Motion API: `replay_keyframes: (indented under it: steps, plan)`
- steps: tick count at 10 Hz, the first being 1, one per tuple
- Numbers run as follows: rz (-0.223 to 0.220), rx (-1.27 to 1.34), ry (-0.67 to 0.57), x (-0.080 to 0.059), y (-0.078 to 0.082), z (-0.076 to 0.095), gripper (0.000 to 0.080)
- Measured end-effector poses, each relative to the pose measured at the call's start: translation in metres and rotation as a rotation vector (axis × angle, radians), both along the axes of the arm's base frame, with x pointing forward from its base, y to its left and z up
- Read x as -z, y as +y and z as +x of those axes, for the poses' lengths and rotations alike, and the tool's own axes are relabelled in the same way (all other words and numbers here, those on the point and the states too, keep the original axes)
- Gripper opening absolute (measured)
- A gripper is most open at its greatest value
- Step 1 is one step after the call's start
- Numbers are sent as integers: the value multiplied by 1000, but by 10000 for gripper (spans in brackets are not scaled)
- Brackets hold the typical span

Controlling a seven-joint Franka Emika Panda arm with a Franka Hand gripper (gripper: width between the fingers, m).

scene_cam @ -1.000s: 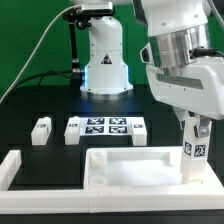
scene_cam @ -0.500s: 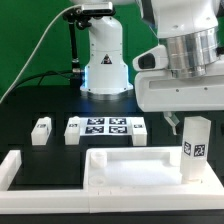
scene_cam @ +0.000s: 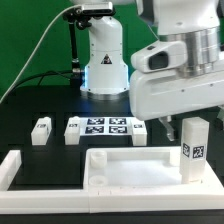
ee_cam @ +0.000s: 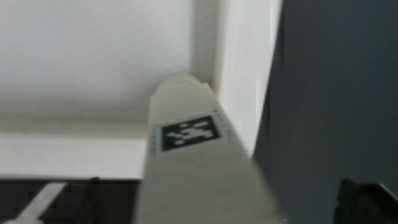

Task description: Assemble desk

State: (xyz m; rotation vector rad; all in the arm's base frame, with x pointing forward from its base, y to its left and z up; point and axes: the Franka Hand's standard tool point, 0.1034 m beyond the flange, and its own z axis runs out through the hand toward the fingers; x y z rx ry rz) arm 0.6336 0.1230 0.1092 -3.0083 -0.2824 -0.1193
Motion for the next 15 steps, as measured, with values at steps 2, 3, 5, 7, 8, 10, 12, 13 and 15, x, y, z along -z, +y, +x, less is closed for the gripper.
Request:
replay_keyframes:
  steps: [2, 3, 5, 7, 8, 10, 12, 13, 15]
  plan:
    - [11, 41, 6, 0, -2, 0, 622]
    - [15, 82, 10, 0, -1, 0, 447]
    - [18, 238, 29, 1, -7, 1, 314]
    - [40, 408, 51, 0, -11, 3, 309]
    - [62, 569, 71, 0, -13, 3, 303]
    - [108, 965, 140, 2, -10, -1, 301]
    - [177, 1271, 215, 3, -6, -1, 298]
    - [184, 1313, 222, 3, -5, -1, 298]
    - [183, 1269, 215, 3, -4, -1, 391]
